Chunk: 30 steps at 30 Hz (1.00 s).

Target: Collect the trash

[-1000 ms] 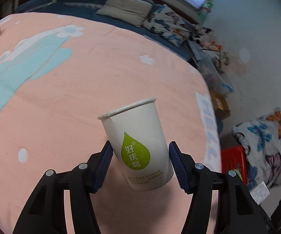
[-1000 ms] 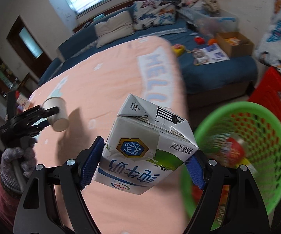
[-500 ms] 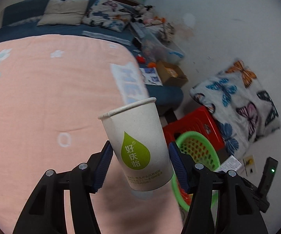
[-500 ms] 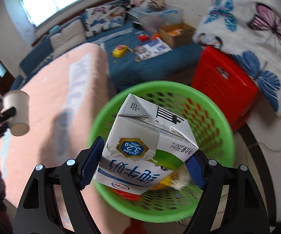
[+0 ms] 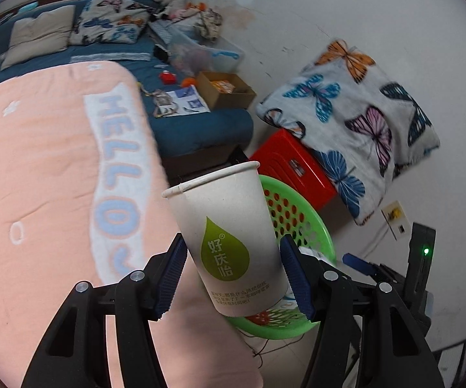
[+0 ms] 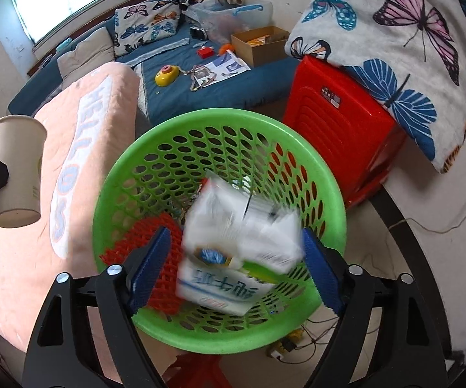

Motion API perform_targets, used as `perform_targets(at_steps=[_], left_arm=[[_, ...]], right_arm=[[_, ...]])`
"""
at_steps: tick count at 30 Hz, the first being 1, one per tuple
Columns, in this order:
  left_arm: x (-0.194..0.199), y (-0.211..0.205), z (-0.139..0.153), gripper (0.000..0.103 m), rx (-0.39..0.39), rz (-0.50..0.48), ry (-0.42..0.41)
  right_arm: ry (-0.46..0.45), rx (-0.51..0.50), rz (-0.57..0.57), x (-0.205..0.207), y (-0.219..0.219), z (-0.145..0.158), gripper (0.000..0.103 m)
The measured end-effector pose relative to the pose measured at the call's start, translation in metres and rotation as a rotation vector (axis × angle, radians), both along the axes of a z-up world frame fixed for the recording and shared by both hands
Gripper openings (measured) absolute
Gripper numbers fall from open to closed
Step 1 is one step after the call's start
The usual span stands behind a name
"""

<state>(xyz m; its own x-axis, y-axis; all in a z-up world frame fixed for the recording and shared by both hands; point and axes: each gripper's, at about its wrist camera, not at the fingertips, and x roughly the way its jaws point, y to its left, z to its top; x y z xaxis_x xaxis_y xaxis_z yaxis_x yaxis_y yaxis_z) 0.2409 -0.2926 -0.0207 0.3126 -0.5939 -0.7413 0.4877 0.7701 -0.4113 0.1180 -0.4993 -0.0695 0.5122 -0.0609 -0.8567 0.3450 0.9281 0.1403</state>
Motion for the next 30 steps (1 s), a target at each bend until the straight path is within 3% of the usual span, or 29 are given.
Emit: perform_targets(at_steps=[13,17,30], left_arm=[[-0.009,-0.048,-0.027,0.061,0.065,-0.135,0.011],[-0.012,-0.051,-0.033,0.071,0.084,-0.147,-0.001],[-0.031,-0.006,-0.018,0.087,0.109,-0.112,-0.113]], right_arm=[[-0.042,-0.048,-0.008,-0.030,0.000,0.011,0.084],[-0.061,-0.044,-0.008,-0.040,0.002,0.013,0.084],[-0.130,-0.032,0.014,-0.059,0.033,0.017,0.084]])
